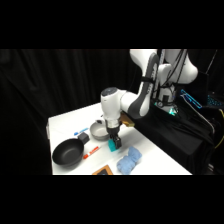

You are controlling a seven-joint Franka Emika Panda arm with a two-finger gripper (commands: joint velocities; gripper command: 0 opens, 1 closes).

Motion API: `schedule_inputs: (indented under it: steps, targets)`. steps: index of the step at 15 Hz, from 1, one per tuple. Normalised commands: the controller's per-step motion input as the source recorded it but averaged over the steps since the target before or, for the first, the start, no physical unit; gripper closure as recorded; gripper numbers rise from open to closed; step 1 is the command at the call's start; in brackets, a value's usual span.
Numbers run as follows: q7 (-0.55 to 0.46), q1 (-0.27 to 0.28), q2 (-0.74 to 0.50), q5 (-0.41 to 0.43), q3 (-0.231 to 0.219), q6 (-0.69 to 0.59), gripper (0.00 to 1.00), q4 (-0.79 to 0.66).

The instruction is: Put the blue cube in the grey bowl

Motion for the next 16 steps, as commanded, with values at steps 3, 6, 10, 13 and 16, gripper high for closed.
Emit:
schedule_inputs:
  steps: [3,6,10,13,16]
  targets:
    - [0.08,0.100,0.04,0.117,-0.032,0.28,0.00,-0.06]
    - [0.07,0.096,0.02,0.116,-0.041,0.26,0.00,-0.07]
    - [0.07,0.111,-0.01,0.096,-0.066,0.24,0.00,-0.09]
    - [0.07,0.138,-0.03,0.067,-0.093,0.22,0.07,-0.10]
    - [0.08,0.146,-0.03,0.050,-0.099,0.20,0.43,-0.09]
